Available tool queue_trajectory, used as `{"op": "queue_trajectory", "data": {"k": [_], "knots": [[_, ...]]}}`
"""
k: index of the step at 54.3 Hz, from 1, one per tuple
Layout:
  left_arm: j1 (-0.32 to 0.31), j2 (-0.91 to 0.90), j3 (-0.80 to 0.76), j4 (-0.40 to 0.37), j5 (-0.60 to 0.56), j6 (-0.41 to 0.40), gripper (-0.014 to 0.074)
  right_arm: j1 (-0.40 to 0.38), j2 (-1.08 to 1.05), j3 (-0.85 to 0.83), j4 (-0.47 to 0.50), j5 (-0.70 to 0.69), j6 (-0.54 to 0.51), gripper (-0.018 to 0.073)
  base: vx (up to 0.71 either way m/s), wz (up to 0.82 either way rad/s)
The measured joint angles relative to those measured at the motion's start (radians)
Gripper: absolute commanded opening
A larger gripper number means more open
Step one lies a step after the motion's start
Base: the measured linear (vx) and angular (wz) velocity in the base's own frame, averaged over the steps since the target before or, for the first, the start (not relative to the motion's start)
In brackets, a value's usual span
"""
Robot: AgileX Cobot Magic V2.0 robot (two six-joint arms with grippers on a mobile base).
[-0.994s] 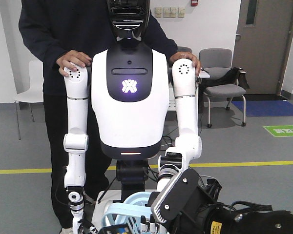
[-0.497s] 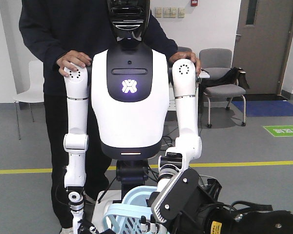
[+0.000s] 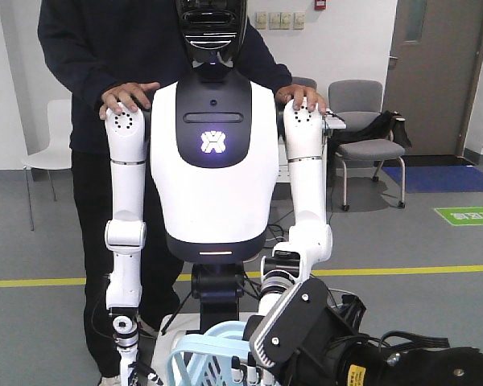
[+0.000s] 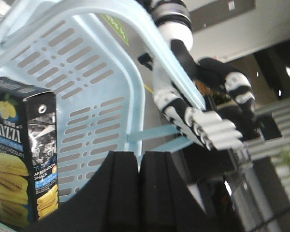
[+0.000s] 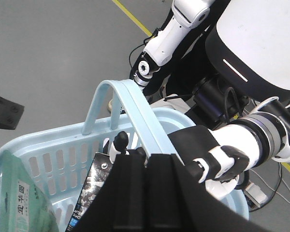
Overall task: Pick snacks and fruit into basket
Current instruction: 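Raise the left gripper up and away from the basket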
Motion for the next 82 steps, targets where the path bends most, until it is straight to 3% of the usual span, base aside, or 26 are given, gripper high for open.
{"op": "queue_trajectory", "data": {"k": [9,14,22,29,36,47,52,82], "knots": [[0.006,-0.146,0.003,0.190,0.049,0.246,0.0001,0.000,0.000,0.000,0.000,0.000,0.000,-0.0013,0.00,0.00],[0.006,-0.248,0.003,0.261,0.241,0.394,0.0001,0.000,0.000,0.000,0.000,0.000,0.000,-0.0013,0.00,0.00],[0.006,-0.438,0.001,0.271,0.588,0.637,0.0003,0.000,0.000,0.000,0.000,0.000,0.000,-0.0013,0.00,0.00],[0.006,-0.601,-0.017,0.271,0.812,0.778,0.0002,0.000,0.000,0.000,0.000,-0.001,0.000,-0.0013,0.00,0.00],[0.008,-0.756,-0.018,0.268,0.919,0.796,0.0003,0.000,0.000,0.000,0.002,-0.001,0.000,-0.0013,0.00,0.00],[0.008,-0.954,-0.018,0.262,1.056,0.634,0.0003,0.000,0.000,0.000,0.002,-0.001,0.000,-0.0013,0.00,0.00],[0.008,-1.015,-0.018,0.259,1.094,0.604,0.0003,0.000,0.000,0.000,0.002,-0.002,0.000,-0.0013,0.00,0.00],[0.008,-1.057,-0.018,0.258,1.118,0.591,0.0003,0.000,0.000,0.000,0.002,-0.005,0.000,-0.0013,0.00,0.00]]}}
